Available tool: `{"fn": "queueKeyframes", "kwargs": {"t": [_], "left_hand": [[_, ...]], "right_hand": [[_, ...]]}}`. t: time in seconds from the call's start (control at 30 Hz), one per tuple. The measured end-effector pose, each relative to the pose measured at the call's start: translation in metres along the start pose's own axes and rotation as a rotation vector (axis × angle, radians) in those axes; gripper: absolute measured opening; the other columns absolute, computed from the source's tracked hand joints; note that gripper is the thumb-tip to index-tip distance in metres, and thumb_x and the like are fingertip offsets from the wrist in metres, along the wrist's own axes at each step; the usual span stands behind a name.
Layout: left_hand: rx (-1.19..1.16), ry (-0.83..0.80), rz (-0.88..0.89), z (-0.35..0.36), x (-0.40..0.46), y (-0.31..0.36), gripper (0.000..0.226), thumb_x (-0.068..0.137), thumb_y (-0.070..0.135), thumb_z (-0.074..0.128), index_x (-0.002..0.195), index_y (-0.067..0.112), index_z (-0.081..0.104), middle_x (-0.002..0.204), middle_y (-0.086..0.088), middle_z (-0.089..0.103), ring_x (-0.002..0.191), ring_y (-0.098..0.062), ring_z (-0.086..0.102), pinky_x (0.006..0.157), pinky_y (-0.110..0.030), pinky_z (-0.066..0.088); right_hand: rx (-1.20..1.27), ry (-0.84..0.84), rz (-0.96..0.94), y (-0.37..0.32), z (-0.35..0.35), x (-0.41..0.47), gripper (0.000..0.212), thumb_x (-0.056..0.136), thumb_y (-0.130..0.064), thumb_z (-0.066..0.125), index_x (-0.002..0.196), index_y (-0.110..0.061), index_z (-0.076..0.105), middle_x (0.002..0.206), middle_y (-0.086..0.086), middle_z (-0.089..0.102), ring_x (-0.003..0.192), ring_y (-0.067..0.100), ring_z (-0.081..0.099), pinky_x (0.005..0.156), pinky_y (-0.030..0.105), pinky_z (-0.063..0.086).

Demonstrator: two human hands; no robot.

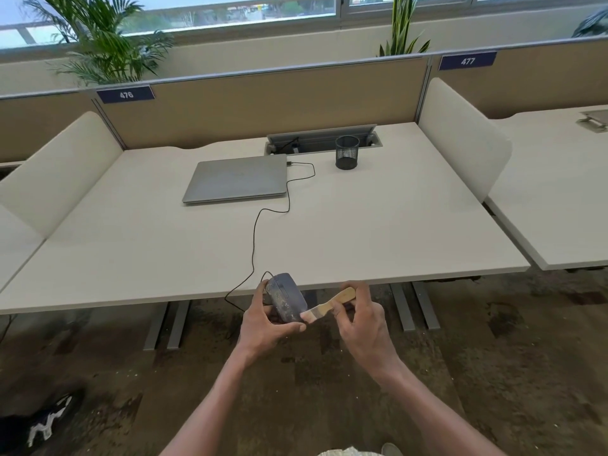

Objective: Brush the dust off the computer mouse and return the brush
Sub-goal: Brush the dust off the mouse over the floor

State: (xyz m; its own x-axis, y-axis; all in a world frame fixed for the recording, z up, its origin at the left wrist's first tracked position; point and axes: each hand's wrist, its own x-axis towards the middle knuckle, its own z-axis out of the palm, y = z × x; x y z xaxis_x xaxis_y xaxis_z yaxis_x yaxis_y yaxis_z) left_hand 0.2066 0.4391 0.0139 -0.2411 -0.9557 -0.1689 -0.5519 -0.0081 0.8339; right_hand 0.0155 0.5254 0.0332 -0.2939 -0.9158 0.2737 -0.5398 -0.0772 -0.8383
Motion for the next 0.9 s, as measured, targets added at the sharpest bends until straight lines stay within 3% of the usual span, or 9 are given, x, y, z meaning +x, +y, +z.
{"fn": "queueKeyframes", "kwargs": {"t": [0.27, 0.43, 0.57, 0.63, 0.77, 0.9], "left_hand": [[0.006, -0.028, 0.005, -0.002, 0.001, 0.001, 0.126, 0.056, 0.030, 0.097, 0.155, 0.025, 0.019, 0.113, -0.007, 0.072, 0.079, 0.007, 0.062, 0.062, 0.001, 0.042], [0.027, -0.023, 0.012, -0.003, 0.000, -0.001, 0.128, 0.055, 0.034, 0.097, 0.155, 0.025, 0.018, 0.112, -0.008, 0.071, 0.080, 0.006, 0.062, 0.063, 0.001, 0.040], [0.034, -0.017, 0.016, -0.005, 0.001, -0.002, 0.130, 0.054, 0.038, 0.096, 0.155, 0.026, 0.017, 0.125, -0.012, 0.066, 0.093, -0.007, 0.061, 0.079, -0.009, 0.041], [0.036, -0.014, 0.016, -0.004, 0.002, -0.004, 0.130, 0.053, 0.038, 0.097, 0.156, 0.026, 0.017, 0.128, -0.013, 0.065, 0.098, -0.010, 0.061, 0.084, -0.015, 0.042], [0.043, -0.037, 0.014, -0.003, 0.004, -0.008, 0.131, 0.052, 0.039, 0.097, 0.155, 0.028, 0.016, 0.123, -0.010, 0.068, 0.095, -0.008, 0.064, 0.071, -0.002, 0.038], [0.024, -0.055, 0.017, -0.005, 0.004, -0.006, 0.127, 0.054, 0.037, 0.097, 0.154, 0.029, 0.019, 0.111, 0.001, 0.066, 0.086, 0.001, 0.064, 0.071, 0.000, 0.040]], "right_hand": [[0.071, -0.001, 0.025, 0.003, -0.001, 0.000, 0.028, 0.095, -0.013, 0.065, 0.115, -0.020, 0.046, 0.083, -0.004, 0.070, 0.071, 0.012, 0.071, 0.058, 0.036, 0.059], [0.071, 0.065, 0.056, 0.010, -0.002, 0.006, 0.028, 0.095, -0.009, 0.064, 0.113, -0.020, 0.046, 0.081, -0.006, 0.069, 0.075, 0.006, 0.070, 0.062, 0.028, 0.060], [0.096, 0.098, 0.052, 0.008, -0.004, 0.007, 0.031, 0.095, -0.009, 0.065, 0.111, -0.024, 0.044, 0.083, -0.006, 0.072, 0.079, 0.001, 0.071, 0.066, 0.017, 0.059], [0.113, 0.056, 0.038, 0.007, -0.003, 0.006, 0.030, 0.095, -0.010, 0.065, 0.110, -0.025, 0.044, 0.084, -0.005, 0.073, 0.080, 0.003, 0.072, 0.069, 0.019, 0.060], [0.104, 0.016, 0.040, 0.010, 0.000, 0.008, 0.027, 0.096, -0.009, 0.063, 0.111, -0.022, 0.045, 0.085, -0.003, 0.072, 0.080, 0.009, 0.073, 0.069, 0.030, 0.063], [0.067, 0.078, 0.047, 0.014, -0.003, 0.017, 0.027, 0.096, -0.007, 0.062, 0.112, -0.019, 0.045, 0.084, 0.000, 0.070, 0.077, 0.008, 0.071, 0.065, 0.030, 0.062]]}}
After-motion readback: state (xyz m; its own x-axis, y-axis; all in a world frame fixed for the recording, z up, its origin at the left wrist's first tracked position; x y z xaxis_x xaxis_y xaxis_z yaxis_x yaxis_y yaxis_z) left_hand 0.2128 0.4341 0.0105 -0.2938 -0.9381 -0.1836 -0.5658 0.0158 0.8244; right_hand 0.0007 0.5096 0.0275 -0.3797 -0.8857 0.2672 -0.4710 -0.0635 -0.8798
